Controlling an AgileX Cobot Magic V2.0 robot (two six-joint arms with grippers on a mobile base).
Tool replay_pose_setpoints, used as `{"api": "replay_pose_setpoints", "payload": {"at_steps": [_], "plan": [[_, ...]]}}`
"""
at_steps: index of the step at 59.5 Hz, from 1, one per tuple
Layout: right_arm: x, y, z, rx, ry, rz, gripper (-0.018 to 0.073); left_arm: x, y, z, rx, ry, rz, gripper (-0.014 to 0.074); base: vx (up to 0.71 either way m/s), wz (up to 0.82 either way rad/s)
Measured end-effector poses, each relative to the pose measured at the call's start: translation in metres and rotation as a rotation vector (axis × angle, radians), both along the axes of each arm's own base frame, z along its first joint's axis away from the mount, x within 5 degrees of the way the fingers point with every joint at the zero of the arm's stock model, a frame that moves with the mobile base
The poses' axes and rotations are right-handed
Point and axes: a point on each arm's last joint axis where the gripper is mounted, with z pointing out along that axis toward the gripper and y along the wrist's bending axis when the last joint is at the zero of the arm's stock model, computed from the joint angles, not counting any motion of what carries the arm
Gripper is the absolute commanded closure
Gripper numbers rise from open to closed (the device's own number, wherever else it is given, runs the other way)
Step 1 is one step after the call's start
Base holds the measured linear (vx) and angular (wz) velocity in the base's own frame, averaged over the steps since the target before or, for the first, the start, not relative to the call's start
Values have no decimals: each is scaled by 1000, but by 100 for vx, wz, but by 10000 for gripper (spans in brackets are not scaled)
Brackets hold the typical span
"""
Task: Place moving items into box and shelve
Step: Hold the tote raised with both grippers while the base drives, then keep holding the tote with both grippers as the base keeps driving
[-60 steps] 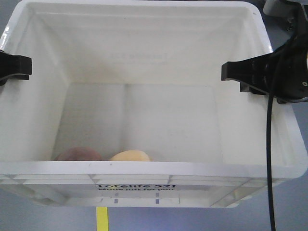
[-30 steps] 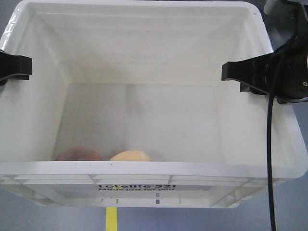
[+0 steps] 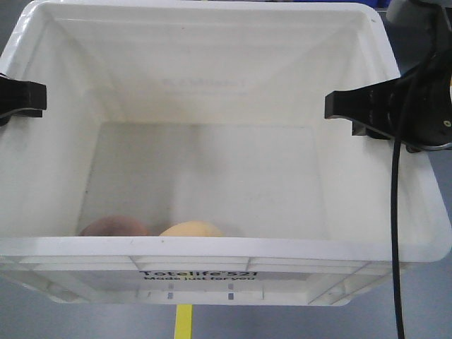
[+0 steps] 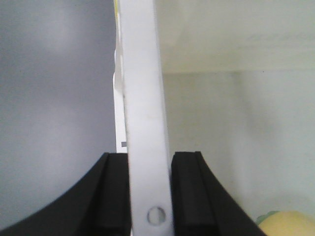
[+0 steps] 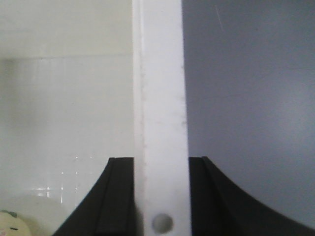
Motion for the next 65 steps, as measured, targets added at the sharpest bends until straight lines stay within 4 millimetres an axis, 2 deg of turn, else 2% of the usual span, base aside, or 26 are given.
{"api": "replay_pose_setpoints", "payload": {"at_steps": [65], "plan": [[0,0,0,0,0,0,432,0,0,0,0,0,0,533,22,15]]}}
